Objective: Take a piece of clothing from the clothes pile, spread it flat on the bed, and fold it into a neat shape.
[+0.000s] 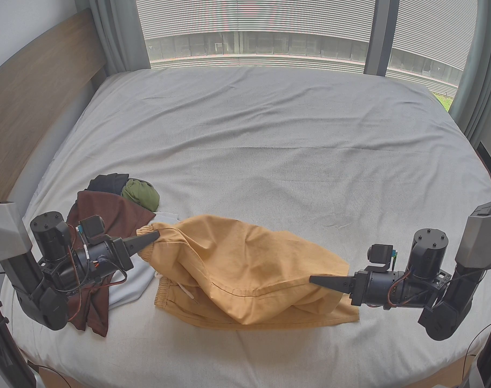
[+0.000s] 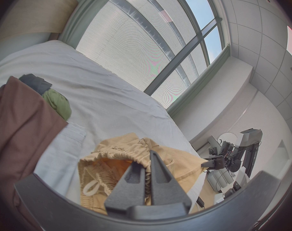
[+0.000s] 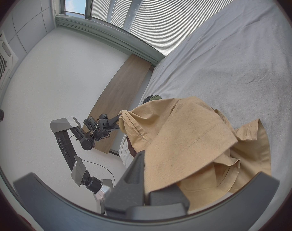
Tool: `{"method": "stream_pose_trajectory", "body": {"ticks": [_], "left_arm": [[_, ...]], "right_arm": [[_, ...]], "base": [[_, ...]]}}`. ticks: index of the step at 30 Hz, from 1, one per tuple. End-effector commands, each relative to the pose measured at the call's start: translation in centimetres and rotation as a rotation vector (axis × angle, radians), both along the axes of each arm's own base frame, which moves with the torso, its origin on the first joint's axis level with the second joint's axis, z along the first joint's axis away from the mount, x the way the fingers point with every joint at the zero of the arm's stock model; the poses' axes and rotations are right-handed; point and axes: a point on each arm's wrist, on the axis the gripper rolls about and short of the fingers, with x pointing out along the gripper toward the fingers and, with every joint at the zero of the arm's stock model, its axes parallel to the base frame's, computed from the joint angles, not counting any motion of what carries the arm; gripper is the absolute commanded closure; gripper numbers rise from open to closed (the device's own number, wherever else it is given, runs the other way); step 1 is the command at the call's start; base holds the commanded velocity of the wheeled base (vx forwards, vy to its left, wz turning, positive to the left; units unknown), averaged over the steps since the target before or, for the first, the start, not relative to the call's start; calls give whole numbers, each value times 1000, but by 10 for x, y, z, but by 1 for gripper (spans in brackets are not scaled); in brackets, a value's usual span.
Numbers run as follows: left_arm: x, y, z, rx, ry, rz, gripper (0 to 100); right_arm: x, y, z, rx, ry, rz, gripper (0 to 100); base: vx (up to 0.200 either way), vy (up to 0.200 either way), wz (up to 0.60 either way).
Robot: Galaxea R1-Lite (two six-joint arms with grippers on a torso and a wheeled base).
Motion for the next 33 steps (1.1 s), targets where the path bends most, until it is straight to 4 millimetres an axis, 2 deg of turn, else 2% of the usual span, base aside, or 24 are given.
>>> {"method": "stream_pose_trajectory", "body": {"ticks": [1, 15, 21, 25, 33], "left_arm": [[-1, 13, 7, -2, -26, 44, 100], [3, 8, 11, -13, -41, 25, 100], [3, 8, 22, -48, -56, 29, 100], [1, 7, 28, -75, -55, 29, 100], [1, 6, 28, -77, -52, 27, 100]], "right_arm": [[0, -2, 4, 7, -11, -7, 100], [4, -7, 10, 13, -43, -30, 100], [7, -10, 13, 12, -67, -45, 100], [7, -11, 20, 23, -94, -52, 100], [7, -12, 36, 50, -149, -60, 100]], "base": [[0, 0, 0], [0, 0, 0], [0, 0, 0], [0, 0, 0], [0, 0, 0]]}}
